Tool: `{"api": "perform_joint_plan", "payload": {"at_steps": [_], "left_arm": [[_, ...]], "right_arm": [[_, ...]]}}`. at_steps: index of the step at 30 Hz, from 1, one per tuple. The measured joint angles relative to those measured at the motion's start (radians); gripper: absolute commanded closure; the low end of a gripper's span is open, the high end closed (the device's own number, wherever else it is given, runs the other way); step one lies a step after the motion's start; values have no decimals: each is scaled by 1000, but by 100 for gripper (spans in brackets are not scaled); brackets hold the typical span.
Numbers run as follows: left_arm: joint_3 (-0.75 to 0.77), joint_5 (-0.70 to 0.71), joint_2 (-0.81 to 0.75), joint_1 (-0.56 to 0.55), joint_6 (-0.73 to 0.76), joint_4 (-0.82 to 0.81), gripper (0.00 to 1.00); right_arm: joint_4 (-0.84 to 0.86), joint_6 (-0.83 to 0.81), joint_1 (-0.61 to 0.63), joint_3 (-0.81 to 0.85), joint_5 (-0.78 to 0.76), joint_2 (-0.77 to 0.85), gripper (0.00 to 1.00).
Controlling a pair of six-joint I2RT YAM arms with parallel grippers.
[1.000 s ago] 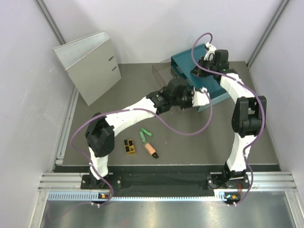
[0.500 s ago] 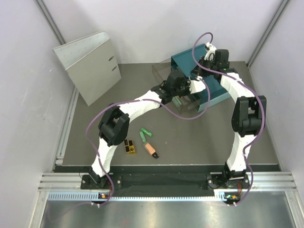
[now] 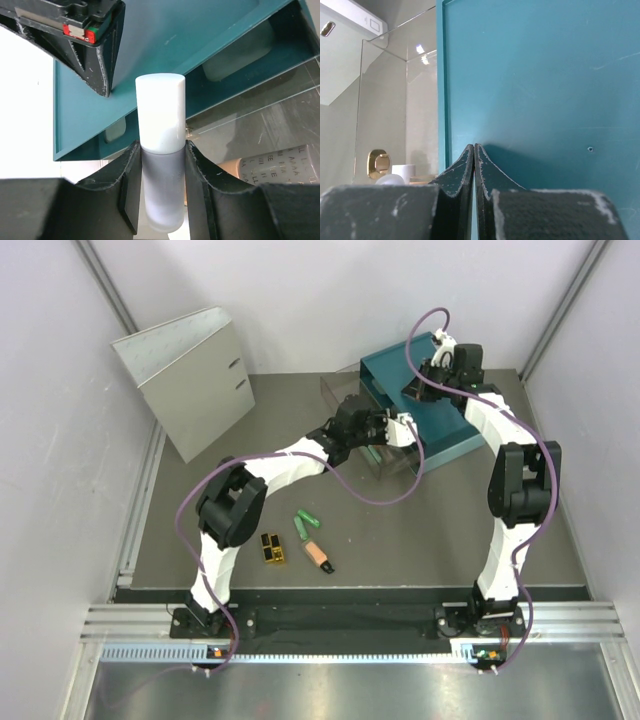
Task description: Organize the makeup
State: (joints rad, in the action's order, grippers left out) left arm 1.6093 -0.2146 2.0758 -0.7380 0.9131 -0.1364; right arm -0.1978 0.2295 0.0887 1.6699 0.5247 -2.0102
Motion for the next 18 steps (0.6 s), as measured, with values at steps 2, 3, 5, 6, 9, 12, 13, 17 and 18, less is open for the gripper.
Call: {"api": "perform_joint_plan", "payload": {"at_steps": [2, 3, 5, 6, 9, 12, 13, 17, 18], "left_arm": [[-2, -2, -1, 0, 7, 0, 43], [-2, -1, -1, 0, 10, -2, 34], [-2, 3, -1, 0, 19, -4, 16], [-2, 3, -1, -1, 29, -5, 11], [-1, 10, -1, -2, 35, -7, 3], [-1, 23, -1, -3, 37, -14, 2], [0, 28, -1, -3, 37, -14, 2], [11, 57, -3, -3, 44, -14, 2], [14, 66, -6, -2, 46, -14, 2]], "right_arm": [[0, 0, 0, 0, 0, 0, 100], [0, 0, 0, 0, 0, 0, 100], [0, 0, 0, 0, 0, 0, 100], [0, 0, 0, 0, 0, 0, 100], [0, 0, 0, 0, 0, 0, 100], [0, 0, 0, -1, 0, 0, 100], [0, 0, 0, -1, 0, 0, 100], [8, 0, 0, -7, 0, 0, 100], [9, 1, 0, -8, 2, 0, 100]]}}
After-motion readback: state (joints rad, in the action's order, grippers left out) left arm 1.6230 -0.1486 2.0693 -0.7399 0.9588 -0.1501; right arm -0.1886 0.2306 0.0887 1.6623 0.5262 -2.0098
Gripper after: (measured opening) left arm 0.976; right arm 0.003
